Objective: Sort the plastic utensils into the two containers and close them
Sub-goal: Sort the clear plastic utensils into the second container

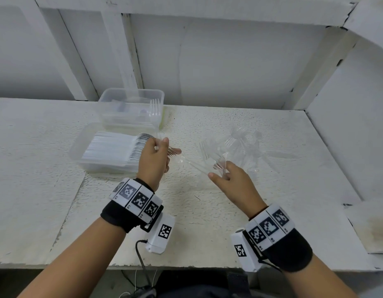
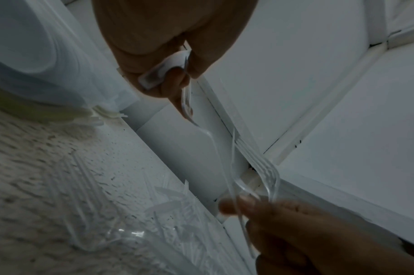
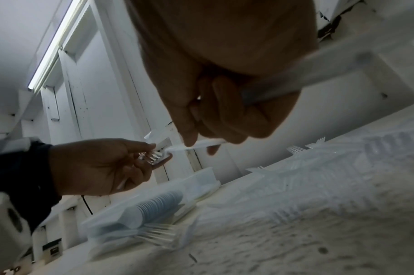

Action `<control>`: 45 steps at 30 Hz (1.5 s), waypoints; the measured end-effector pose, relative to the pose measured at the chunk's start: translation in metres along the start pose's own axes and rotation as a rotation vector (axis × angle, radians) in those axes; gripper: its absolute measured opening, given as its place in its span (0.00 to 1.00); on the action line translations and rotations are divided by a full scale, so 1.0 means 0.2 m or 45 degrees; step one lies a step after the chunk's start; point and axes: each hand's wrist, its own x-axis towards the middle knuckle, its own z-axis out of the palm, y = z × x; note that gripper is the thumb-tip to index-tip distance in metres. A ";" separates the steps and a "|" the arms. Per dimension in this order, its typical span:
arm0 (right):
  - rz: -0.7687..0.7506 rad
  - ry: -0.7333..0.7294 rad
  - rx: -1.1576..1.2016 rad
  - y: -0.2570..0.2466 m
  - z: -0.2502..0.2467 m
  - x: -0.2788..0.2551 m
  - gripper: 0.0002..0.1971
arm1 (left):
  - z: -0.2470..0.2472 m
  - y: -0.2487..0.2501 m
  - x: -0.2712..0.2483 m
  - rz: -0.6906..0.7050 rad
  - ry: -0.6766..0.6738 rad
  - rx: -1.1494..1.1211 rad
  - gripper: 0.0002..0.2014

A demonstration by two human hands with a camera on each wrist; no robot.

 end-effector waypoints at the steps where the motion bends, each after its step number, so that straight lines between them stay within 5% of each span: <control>1: 0.006 -0.005 -0.072 0.01 0.00 0.00 0.13 | 0.00 0.00 0.00 -0.003 0.003 -0.008 0.12; 7: 0.064 -0.061 0.030 0.02 0.01 0.00 0.12 | 0.02 0.02 0.00 -0.085 -0.038 -0.166 0.14; 13: 0.095 -0.166 0.289 -0.11 0.07 0.01 0.07 | 0.11 -0.04 -0.08 -0.149 -0.288 -0.141 0.10; 17: 0.113 -0.099 0.276 -0.10 0.09 0.03 0.12 | 0.06 -0.04 -0.08 -0.109 -0.195 -0.144 0.12; 21: -0.113 -0.019 -0.352 -0.05 0.05 0.05 0.11 | -0.07 -0.05 -0.05 -0.066 -0.073 -0.059 0.14; 25: -0.343 -0.328 -1.116 0.00 0.07 0.10 0.16 | -0.15 -0.08 -0.08 -0.025 -0.071 0.060 0.12; 31: -0.488 -0.403 -1.380 -0.01 0.12 0.12 0.11 | -0.21 -0.14 -0.09 -0.062 -0.105 0.264 0.12; 34: -0.460 -0.390 -1.218 -0.01 0.10 0.12 0.12 | -0.21 -0.14 -0.09 -0.054 -0.108 0.289 0.12; 39: -0.256 -0.154 -0.418 -0.04 -0.04 0.07 0.11 | -0.19 -0.16 -0.07 0.063 -0.066 0.378 0.13; 45: 0.036 0.107 0.329 0.01 -0.18 0.03 0.11 | -0.06 -0.18 -0.05 0.246 -0.428 1.036 0.20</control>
